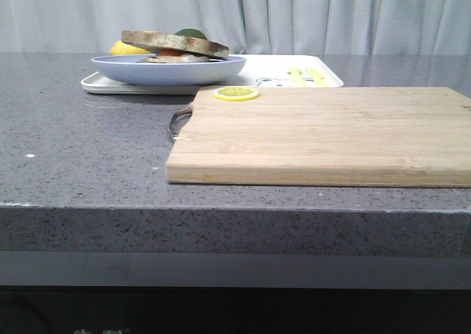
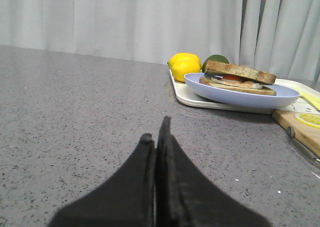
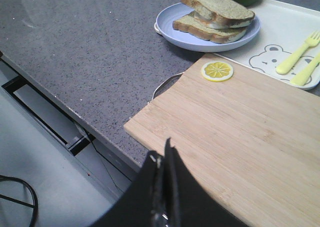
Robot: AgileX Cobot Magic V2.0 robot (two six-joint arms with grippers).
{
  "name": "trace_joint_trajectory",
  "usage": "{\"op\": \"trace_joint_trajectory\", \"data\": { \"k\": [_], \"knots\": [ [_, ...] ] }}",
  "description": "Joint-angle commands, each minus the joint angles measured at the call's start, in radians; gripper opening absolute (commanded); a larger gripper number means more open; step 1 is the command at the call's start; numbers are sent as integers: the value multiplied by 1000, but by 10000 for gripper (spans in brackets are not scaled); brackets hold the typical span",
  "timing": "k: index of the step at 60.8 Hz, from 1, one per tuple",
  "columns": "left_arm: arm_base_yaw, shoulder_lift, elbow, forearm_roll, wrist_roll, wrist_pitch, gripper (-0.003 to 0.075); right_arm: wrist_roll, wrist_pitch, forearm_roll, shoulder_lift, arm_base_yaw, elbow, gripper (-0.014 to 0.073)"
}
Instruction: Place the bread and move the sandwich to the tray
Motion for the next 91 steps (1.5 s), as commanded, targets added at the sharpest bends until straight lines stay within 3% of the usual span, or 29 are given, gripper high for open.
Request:
{"op": "trace_joint_trajectory", "data": {
  "k": [1, 11, 24, 47, 68, 91],
  "knots": [
    [-6, -22, 3, 0, -9, -86, -20, -18, -91, -5, -20, -10, -2, -69],
    [-6, -22, 3, 0, -9, -86, -20, -20, -236, -54, -130, -158, 141, -69],
    [-6, -22, 3, 0, -9, -86, -20, -20, -508, -63, -362, -358, 469, -69],
    [-6, -22, 3, 0, -9, -86, -20, -20, -764, -59, -627, -418, 878, -69],
    [-6, -20, 3, 0, -9, -86, -20, -20, -710, -56, -630, -419, 879, -69],
    [-6, -20, 3, 0, -9, -86, -20, -4, -772, -81, -630, -419, 879, -69]
  ]
}}
